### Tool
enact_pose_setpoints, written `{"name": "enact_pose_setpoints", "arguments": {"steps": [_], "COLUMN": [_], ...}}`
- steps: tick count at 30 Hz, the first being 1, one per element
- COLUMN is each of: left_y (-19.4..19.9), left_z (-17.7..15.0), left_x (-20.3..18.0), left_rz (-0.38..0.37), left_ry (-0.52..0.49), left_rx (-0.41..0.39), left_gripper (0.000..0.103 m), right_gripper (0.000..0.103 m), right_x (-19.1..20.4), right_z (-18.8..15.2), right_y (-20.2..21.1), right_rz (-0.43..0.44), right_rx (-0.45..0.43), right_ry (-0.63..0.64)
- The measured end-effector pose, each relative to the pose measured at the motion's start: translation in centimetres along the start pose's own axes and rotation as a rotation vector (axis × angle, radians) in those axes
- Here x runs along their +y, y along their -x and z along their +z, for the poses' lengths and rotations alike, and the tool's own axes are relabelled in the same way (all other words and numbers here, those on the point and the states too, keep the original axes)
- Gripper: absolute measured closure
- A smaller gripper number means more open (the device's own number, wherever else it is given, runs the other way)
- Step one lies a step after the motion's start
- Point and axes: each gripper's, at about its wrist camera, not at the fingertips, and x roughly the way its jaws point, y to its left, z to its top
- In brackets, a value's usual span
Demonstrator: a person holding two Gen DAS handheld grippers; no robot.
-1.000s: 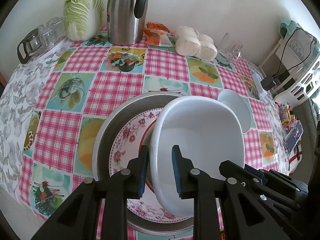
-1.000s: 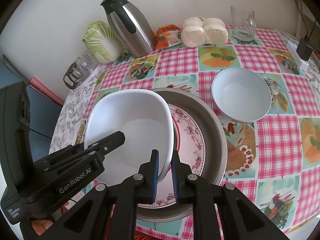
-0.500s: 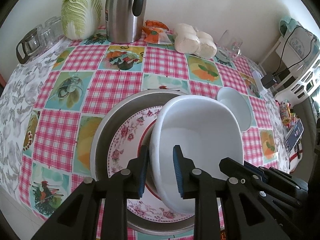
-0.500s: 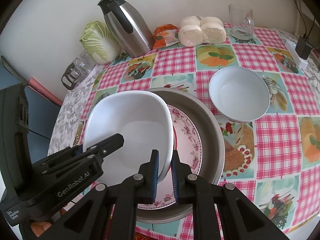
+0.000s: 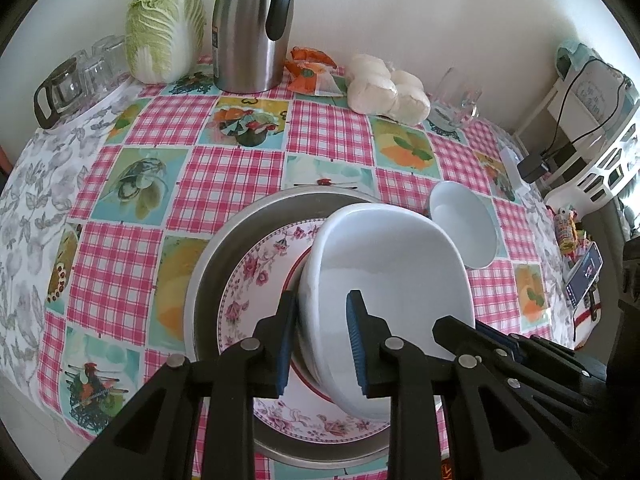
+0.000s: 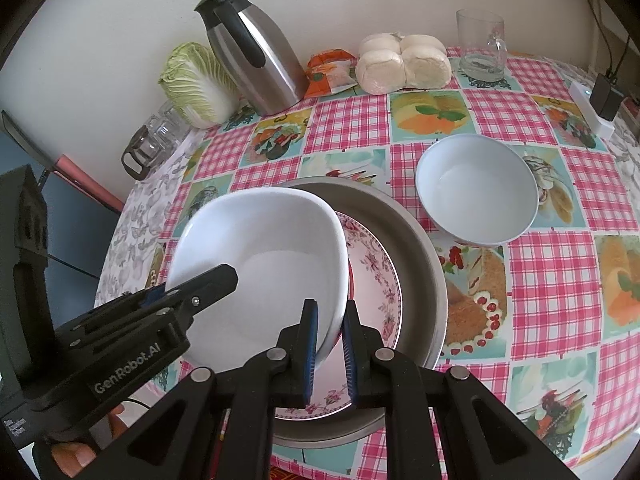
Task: Organize plates and bowls
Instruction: 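Lower the square white bowl into the red-rimmed bowl with both grippers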
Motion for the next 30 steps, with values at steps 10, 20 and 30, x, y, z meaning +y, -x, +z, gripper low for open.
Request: {"name": "enact_pose_setpoints", "arguments": {"steps": [10,20,30], "left_y": [1.1,1.1,0.9], "left_z": [0.1,0.0,-0.1], "left_x": [0.1,0.1,0.3], "left_rz": [-0.017,-0.014,-0.019], "left_ry": [-0.001,0.002,0.005], "left_rx": [-0.040,-0.042,-0.034], "left_gripper": [0.077,0.077,0.077], "right_gripper": [0.088,0.088,0.088], "right_x": [0.0,0.4,0.6], "right_z": [0.1,0.1,0.0], "right_y": [0.1,0.4,0.5], "right_rz": [0.003,-0.009,-0.015], "right_rx": [-0.001,-0.011,-0.008], "right_ry": [-0.006,0.011,0.024]}}
